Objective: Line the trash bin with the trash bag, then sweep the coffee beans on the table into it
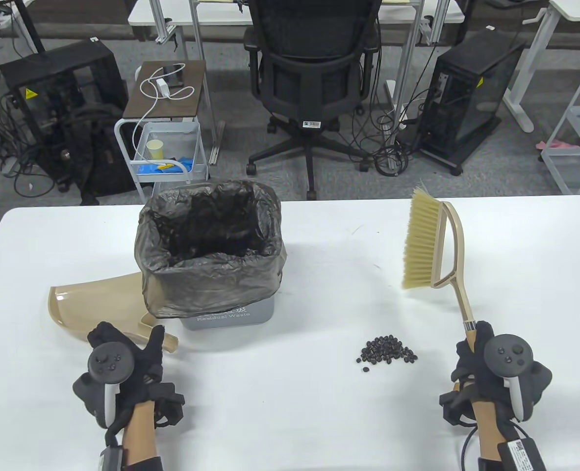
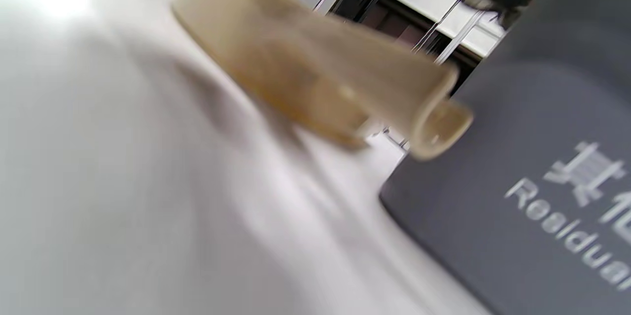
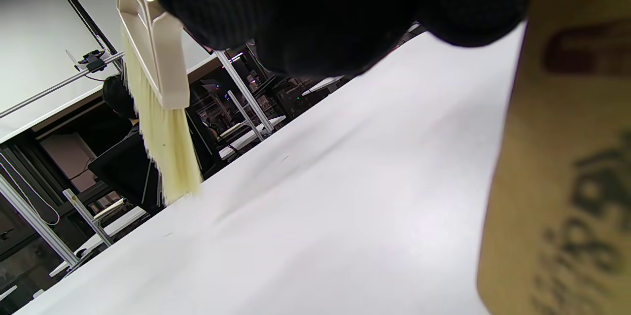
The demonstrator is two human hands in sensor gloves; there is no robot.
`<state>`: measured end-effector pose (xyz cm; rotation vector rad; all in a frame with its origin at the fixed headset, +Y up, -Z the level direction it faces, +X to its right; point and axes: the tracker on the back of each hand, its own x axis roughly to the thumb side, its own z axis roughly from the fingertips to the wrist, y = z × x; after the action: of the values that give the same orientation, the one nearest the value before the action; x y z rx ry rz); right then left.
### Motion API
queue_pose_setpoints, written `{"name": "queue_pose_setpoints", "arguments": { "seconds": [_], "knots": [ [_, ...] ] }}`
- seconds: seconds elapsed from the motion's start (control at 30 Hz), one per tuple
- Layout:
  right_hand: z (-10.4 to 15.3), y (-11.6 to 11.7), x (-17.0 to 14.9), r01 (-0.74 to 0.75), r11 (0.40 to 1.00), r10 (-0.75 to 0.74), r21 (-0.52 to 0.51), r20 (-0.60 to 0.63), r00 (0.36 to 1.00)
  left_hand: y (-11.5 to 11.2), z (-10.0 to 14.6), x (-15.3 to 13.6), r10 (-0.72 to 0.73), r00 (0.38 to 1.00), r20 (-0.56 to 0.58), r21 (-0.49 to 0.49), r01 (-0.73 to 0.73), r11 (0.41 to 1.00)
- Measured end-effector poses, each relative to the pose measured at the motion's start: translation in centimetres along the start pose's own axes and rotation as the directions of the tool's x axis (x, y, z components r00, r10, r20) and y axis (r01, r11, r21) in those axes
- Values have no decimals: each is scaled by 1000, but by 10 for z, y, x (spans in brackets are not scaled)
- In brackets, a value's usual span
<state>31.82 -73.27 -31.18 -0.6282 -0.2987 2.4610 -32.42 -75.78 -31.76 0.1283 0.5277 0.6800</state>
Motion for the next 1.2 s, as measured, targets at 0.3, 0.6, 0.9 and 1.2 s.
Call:
{"name": "queue_pose_setpoints", "arguments": {
  "seconds": [0.3,0.6,0.9,1.2],
  "knots": [
    [1,2,2,-8,1000,8,4,17,1000,-20,-8,-3,389,914,-114,-114,-401,909],
    [3,5,3,-30,999,29,15,33,999,-30,-14,-6,575,794,-195,-181,-606,775],
    [2,7,1,43,998,-45,56,32,998,-33,-18,-11,598,777,-198,-128,-625,770],
    [2,6,0,58,996,-60,65,32,998,-16,-14,-20,726,659,-195,-54,-747,663]
  ]
}}
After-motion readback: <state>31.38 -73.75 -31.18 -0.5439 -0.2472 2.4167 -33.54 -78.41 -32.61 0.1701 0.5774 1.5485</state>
